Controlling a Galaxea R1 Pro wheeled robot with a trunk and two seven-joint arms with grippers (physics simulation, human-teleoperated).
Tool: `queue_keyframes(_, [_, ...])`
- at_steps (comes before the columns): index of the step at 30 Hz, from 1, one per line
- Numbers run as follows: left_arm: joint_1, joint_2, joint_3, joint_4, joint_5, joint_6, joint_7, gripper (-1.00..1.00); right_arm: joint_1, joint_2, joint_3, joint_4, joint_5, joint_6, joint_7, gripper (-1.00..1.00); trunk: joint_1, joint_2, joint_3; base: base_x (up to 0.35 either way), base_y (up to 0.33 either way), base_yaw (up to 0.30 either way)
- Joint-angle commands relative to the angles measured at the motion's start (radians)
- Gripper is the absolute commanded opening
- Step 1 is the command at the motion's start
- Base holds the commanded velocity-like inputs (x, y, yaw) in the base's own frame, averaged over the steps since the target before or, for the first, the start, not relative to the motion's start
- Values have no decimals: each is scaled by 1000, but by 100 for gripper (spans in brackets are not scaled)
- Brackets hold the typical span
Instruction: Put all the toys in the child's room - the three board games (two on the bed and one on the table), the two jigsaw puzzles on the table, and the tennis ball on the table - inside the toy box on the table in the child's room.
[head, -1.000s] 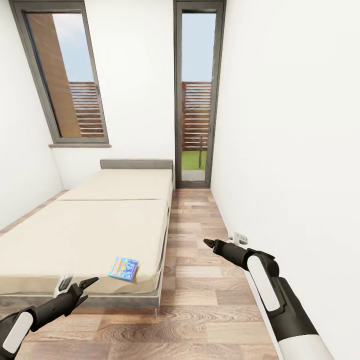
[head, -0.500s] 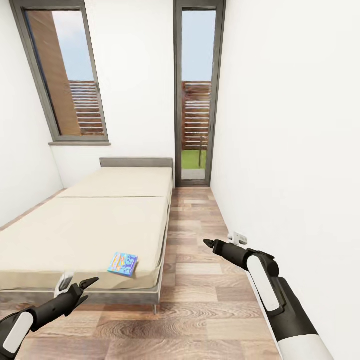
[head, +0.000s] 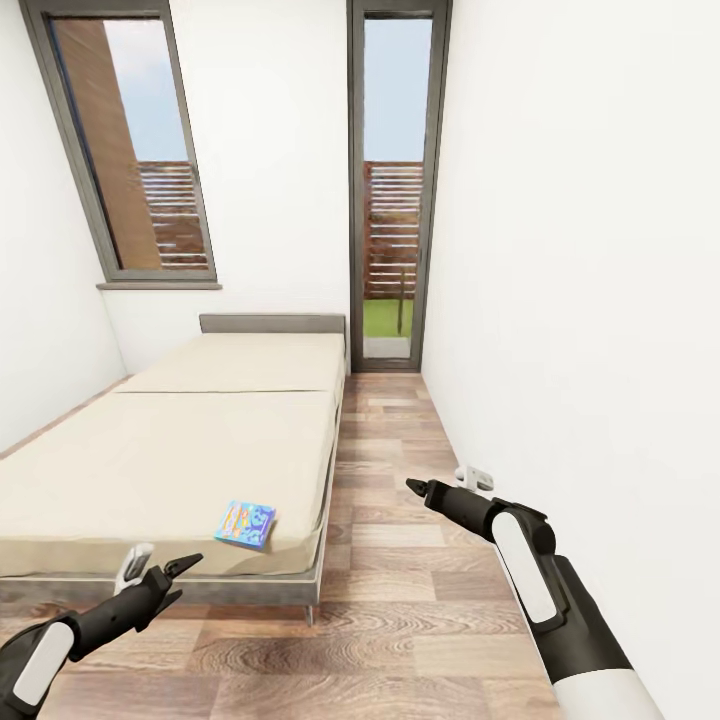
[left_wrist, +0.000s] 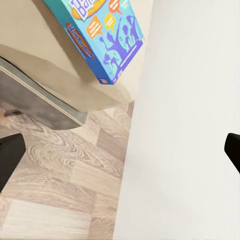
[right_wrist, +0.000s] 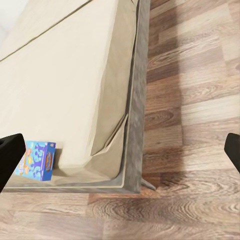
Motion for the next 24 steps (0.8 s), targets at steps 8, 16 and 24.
queue_keyframes(8, [-1,-21,-7,0,-7,2,-27,100,-1,-9,-1,14,-7,2,-6,100,0,0,-1,0,0,0])
queue_keyframes(16, [-1,-23,-8,0,-10,0,-38,100,-1,-10,0,15,-7,2,-6,100,0,0,-1,120,0,0])
queue_keyframes(24, [-1,-24,-8,0,-10,0,-39,100,-1,-11,0,16,-7,2,-6,100,0,0,-1,141,0,0])
